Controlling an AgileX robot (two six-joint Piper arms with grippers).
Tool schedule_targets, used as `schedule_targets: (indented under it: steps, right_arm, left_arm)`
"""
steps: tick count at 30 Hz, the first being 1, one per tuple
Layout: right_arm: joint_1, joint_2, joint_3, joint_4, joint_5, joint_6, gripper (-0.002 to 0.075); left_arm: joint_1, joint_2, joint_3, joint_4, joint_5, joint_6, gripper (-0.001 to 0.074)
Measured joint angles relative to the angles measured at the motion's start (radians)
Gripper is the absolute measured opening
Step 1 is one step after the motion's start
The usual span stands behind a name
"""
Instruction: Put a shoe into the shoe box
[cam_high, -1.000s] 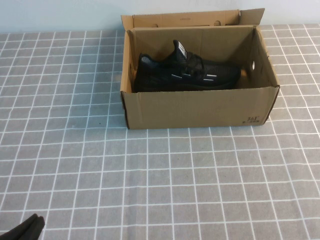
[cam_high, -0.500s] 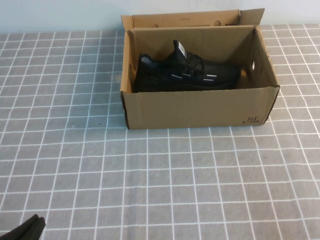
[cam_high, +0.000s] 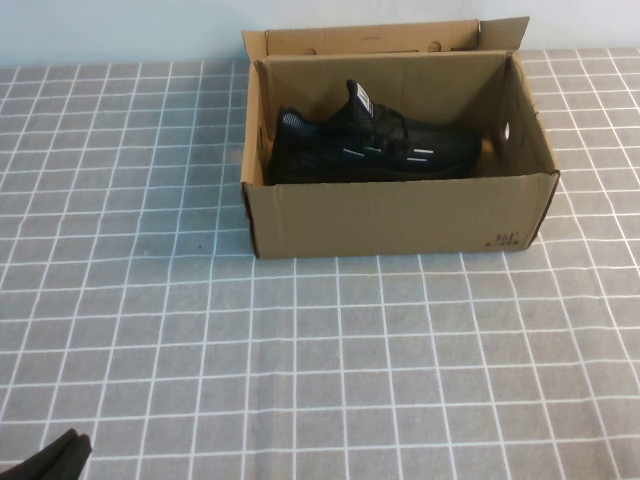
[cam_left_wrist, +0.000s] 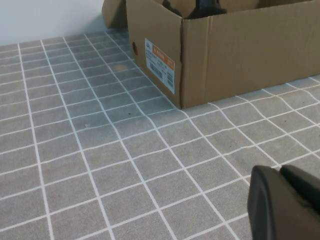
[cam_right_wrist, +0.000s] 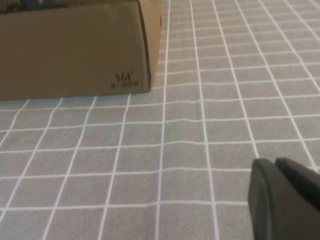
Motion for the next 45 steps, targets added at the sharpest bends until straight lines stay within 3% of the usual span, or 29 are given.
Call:
schedule_targets:
  steps: [30,32,38,45]
  right_arm:
    - [-0.002,0.000,0.000,-0.002,0.043,0.000,-0.0016]
    - [-0.002,0.000,0.000,-0.002,0.043,0.000,-0.0016]
    - [-0.002,0.000,0.000,-0.002,0.043,0.000,-0.0016]
    - [-0.002,0.000,0.000,-0.002,0.045,0.000,-0.0016]
  left_arm:
    - [0.000,0.000,0.000,0.009,-0.058,-0.002,-0.0001]
    - [0.002,0.000,0.000,0.069,-0.102,-0.057,-0.0001]
    - [0.098,-0.028,0.000,0.533,-0.190,-0.531,-0.0001]
    - [0.139,-0.041,0.000,0.632,0.018,-0.669,-0.0001]
